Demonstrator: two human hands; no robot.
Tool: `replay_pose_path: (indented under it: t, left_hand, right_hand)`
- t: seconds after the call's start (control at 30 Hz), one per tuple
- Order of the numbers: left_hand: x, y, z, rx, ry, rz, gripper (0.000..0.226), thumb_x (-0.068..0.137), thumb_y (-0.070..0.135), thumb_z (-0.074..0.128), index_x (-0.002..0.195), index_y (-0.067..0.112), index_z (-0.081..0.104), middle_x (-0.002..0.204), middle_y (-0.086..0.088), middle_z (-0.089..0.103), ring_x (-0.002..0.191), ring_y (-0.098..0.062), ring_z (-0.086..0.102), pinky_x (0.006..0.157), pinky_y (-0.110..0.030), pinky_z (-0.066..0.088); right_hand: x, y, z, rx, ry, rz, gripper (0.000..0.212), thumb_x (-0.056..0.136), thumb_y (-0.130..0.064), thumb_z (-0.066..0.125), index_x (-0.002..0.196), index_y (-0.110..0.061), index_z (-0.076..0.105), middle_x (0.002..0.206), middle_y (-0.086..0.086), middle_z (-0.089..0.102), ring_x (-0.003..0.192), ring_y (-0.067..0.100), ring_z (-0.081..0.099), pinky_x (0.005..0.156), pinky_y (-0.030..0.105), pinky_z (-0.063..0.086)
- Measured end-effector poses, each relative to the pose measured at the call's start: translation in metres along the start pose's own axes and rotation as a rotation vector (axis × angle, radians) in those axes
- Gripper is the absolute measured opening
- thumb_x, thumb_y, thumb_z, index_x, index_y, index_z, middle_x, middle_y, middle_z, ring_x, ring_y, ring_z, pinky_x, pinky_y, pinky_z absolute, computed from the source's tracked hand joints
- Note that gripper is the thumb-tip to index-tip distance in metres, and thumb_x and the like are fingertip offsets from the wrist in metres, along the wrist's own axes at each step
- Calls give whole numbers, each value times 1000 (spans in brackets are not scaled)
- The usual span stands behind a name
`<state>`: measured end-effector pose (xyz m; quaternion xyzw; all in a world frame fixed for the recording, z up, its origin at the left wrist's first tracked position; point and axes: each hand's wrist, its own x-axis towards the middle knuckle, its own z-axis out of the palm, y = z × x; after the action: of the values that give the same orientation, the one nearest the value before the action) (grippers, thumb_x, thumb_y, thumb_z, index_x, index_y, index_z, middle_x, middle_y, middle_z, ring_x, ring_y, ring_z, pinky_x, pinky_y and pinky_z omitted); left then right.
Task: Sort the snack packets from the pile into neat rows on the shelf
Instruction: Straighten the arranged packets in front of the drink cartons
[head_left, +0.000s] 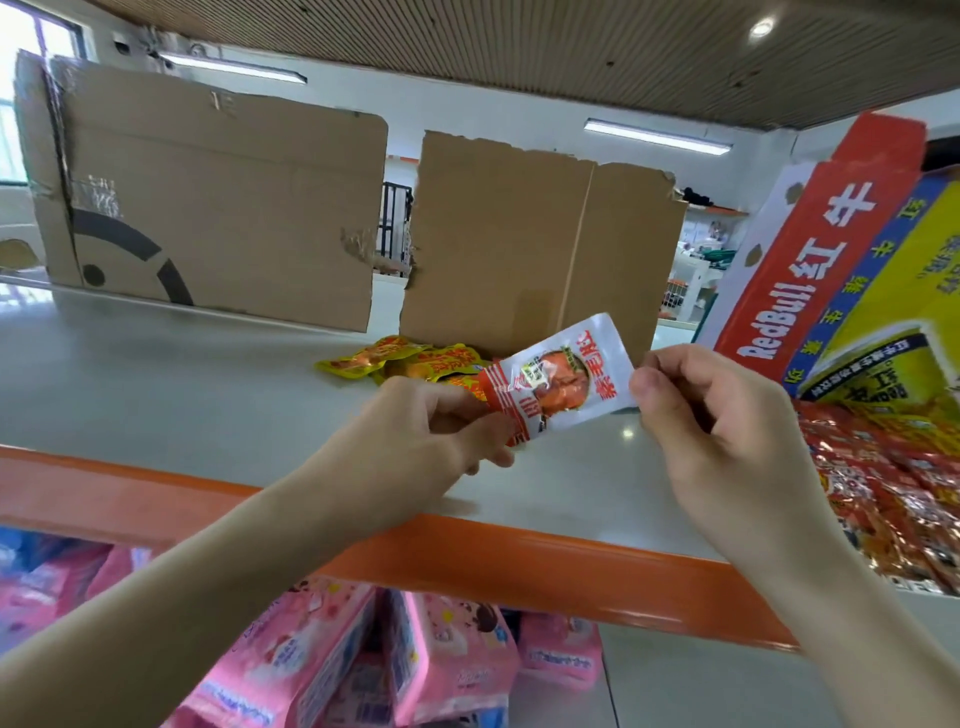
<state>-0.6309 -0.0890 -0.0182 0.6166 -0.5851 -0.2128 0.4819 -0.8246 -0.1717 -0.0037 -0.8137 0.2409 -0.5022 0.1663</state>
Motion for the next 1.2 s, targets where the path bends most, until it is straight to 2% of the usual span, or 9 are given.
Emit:
replay_pose_path:
  t: [0.1, 0.23, 0.4, 0.57, 0.77, 0.93, 1.03, 1.13, 1.2]
  left_hand:
    - [4, 3, 4, -136, 90, 36, 18, 95, 14, 61, 81, 17, 72, 74, 7, 75, 62, -4, 60, 59, -9, 45]
    - [17, 5, 2, -352, 219, 62, 26, 93, 15, 63, 69, 24, 69, 63, 5, 64, 61, -9, 55, 56, -15, 39]
    - [26, 27, 14, -263, 173, 198, 23, 95, 10, 61, 74, 19, 67, 62, 12, 63, 57, 2, 53, 56, -10, 42]
    - [34, 52, 42, -223, 194, 233, 21, 94, 18, 65, 73, 20, 70, 64, 10, 68, 60, -2, 59, 53, -18, 48]
    - [42, 95, 99, -263, 147, 247, 16, 90, 25, 69, 77, 18, 72, 62, 2, 69, 53, -6, 54, 48, -17, 44]
    - [40, 139, 167, -433, 44, 253, 13, 88, 23, 68, 83, 12, 74, 62, 5, 70, 54, -5, 61, 51, -17, 48]
    - [37, 161, 213, -491, -14, 262, 11, 79, 26, 73, 73, 18, 77, 71, -2, 74, 63, -12, 67, 56, -23, 53]
    - [32, 184, 262, -450, -44, 312, 18, 79, 24, 73, 62, 27, 76, 59, 7, 69, 51, -4, 57, 51, -16, 47]
    - [28, 199, 295, -407, -61, 321, 20, 83, 23, 73, 65, 28, 77, 58, 6, 68, 52, -6, 56, 53, -22, 49]
  right_hand:
    - [-5, -2, -3, 45, 26, 24, 21, 91, -30, 49, 79, -18, 61, 57, 3, 50, 49, 8, 42, 44, 19, 27]
    - [-16, 2, -9, 121, -142, 134, 26, 88, -33, 54, 67, -20, 60, 54, -4, 46, 52, 9, 39, 48, 26, 29]
    - [-24, 9, -23, 118, -145, 217, 27, 86, -38, 54, 80, -17, 69, 57, -5, 53, 55, 8, 47, 48, 22, 34]
    - [-35, 15, -52, 106, -185, 164, 27, 91, -29, 49, 71, -19, 64, 57, -3, 54, 52, 6, 45, 49, 20, 33]
    - [-56, 38, -103, -70, -49, 97, 18, 88, -24, 55, 71, -22, 62, 56, -4, 53, 53, 16, 49, 52, 38, 40]
    - [-83, 62, -166, -49, 106, 162, 18, 88, -24, 56, 71, -20, 61, 57, -14, 52, 53, 7, 45, 51, 22, 33]
    - [-106, 74, -212, -80, 177, 200, 18, 88, -28, 56, 72, -22, 62, 56, -10, 52, 51, 11, 44, 49, 28, 34]
    - [-133, 86, -260, -96, 194, 259, 19, 90, -29, 58, 74, -20, 65, 55, -4, 51, 50, 13, 42, 50, 28, 33]
    - [-151, 93, -291, -100, 212, 307, 19, 93, -23, 63, 75, -22, 66, 54, -8, 52, 49, 5, 43, 50, 24, 34]
